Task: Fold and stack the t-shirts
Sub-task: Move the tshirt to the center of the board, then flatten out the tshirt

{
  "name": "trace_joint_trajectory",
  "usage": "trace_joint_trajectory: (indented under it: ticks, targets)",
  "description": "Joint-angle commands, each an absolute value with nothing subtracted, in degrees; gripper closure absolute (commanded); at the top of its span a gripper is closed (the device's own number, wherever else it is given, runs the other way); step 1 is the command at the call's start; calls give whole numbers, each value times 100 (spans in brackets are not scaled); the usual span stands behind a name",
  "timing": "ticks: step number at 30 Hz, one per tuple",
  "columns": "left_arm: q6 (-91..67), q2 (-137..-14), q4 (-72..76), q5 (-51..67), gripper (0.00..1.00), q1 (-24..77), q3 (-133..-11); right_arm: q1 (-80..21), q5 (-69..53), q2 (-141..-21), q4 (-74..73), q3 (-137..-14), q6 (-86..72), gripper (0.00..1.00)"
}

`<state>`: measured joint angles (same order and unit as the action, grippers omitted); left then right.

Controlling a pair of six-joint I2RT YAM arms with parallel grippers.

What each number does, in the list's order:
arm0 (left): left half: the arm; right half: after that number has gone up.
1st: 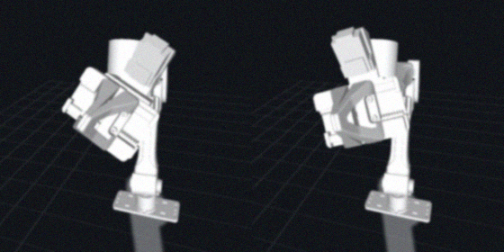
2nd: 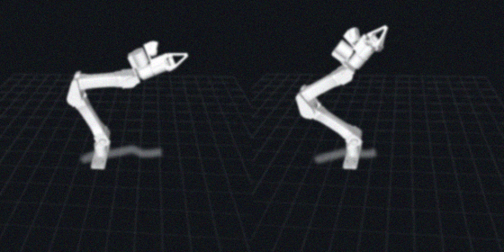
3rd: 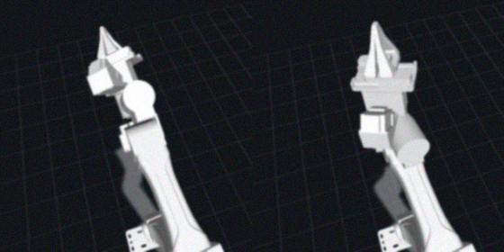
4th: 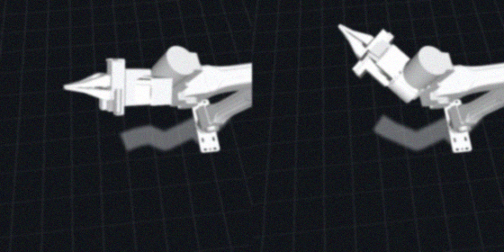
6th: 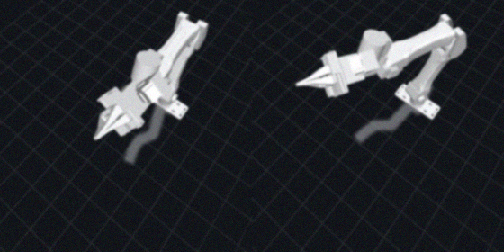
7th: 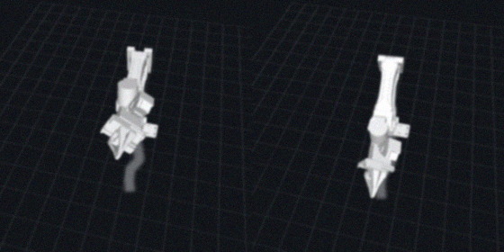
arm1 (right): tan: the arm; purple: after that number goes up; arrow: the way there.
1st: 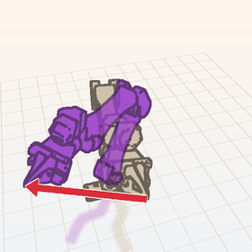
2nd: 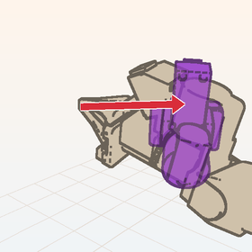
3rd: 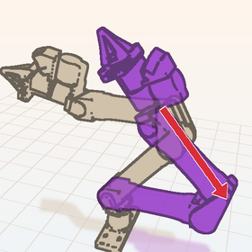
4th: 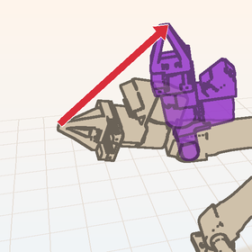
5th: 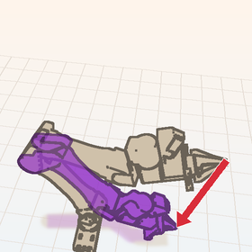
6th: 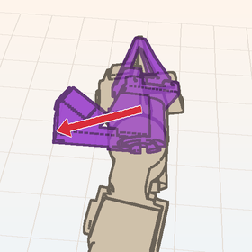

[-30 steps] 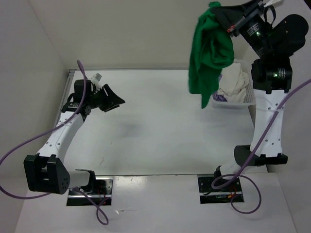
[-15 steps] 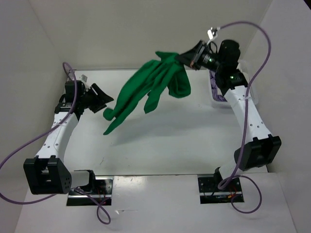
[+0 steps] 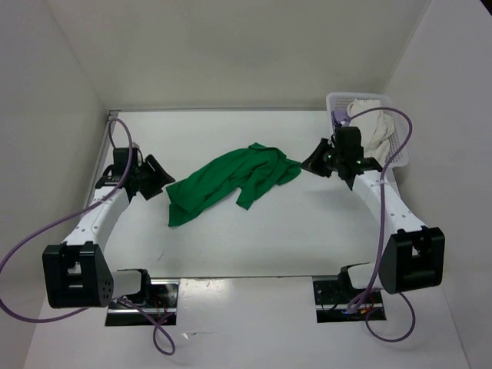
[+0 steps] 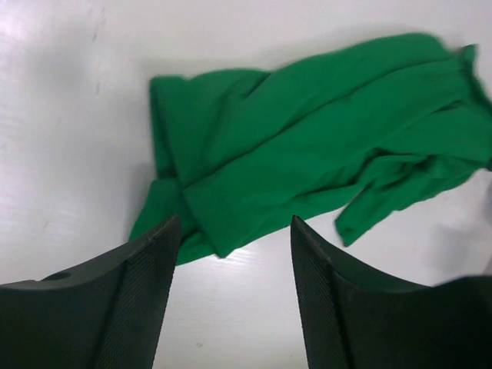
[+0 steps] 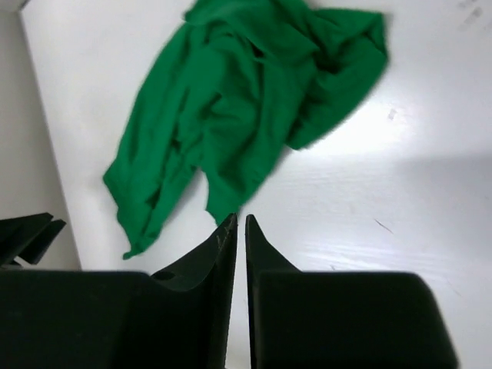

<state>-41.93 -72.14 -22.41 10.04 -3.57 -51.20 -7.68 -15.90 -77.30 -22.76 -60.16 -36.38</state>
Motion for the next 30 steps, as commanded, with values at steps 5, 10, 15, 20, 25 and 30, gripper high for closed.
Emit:
trace_joint_trajectory:
  ticks: [5,10,15,20,25,30]
  targets:
    - [-3946,-7821,-1706,844,32,-256,-4939,-1590,-879,-8023,-2286,-5511,-3893,80]
    - [-3999,-8410,-1468,712,35,35,-5142,-1723,-660,-8753,-1934,-5792,-4210,60]
    - [-4051,-8648,-1354,352,37,35,-5317,-1723,25,-9307,-1933,-6800,-3921,56]
    - [-4219,-8709,-1204,70,36,35,-5317,-1723,483,-10000,-2057,-7495,-3384,55]
    - [-4219,-9062,-1151,123,37,35,-5317,-1723,615,-10257,-2171,-7708,-3165,51]
    - [-4219,-9360,-1151,123,36,35,-5317,-1723,536,-10739,-2224,-8182,-3041,50]
